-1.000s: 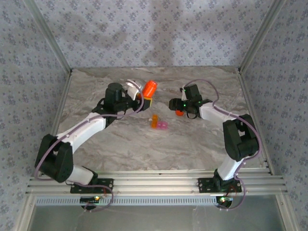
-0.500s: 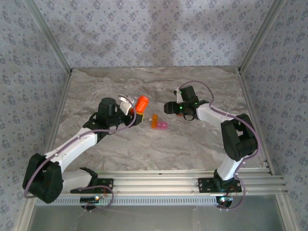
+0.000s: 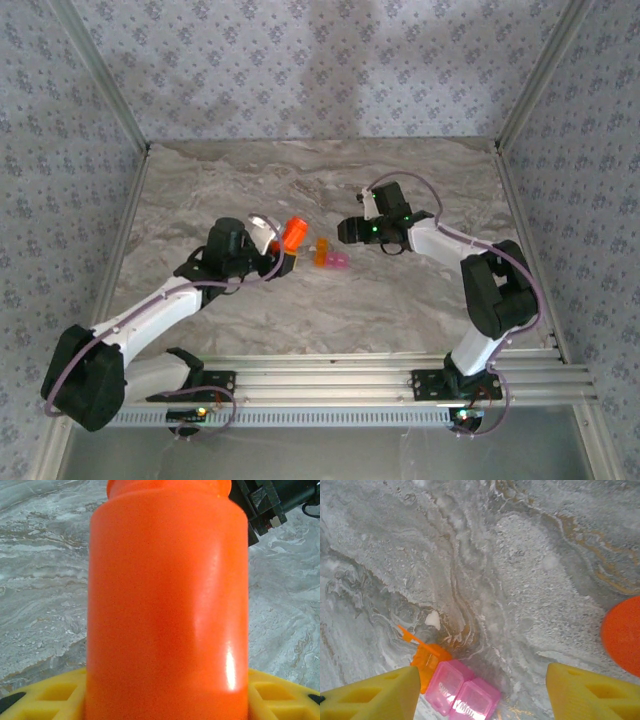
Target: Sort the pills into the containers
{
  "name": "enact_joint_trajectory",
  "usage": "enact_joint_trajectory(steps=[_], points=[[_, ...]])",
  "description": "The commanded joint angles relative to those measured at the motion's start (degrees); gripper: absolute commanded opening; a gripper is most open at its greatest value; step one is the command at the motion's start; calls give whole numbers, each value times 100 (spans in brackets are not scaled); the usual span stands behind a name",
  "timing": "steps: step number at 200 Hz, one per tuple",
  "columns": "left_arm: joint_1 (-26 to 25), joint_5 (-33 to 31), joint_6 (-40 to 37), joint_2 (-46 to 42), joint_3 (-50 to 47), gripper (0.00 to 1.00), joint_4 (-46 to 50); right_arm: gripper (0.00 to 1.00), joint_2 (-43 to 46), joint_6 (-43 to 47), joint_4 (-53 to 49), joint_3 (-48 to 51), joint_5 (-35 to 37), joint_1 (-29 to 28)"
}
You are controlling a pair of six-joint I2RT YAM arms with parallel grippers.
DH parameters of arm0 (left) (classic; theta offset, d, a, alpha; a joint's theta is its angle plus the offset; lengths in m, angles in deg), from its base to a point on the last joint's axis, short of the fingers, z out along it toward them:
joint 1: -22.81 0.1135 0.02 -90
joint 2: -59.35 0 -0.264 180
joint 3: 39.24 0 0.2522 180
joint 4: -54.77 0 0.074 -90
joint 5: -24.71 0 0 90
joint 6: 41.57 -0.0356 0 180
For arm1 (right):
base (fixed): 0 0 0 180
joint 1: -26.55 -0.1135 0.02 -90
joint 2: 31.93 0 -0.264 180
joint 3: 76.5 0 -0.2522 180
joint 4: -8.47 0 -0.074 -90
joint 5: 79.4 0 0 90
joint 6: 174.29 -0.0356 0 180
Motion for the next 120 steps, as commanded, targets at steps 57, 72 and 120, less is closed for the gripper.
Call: enact_joint_trajectory(steps=[57, 72, 120], points=[[-295, -385, 221, 284, -131, 0, 60, 67, 183, 90, -163, 266, -121, -43], [-348, -430, 241, 384, -183, 0, 40, 67, 183, 125, -179, 316, -116, -39], [-572, -616, 245, 690, -236, 0, 81, 67, -85, 217, -213, 291, -221, -93]])
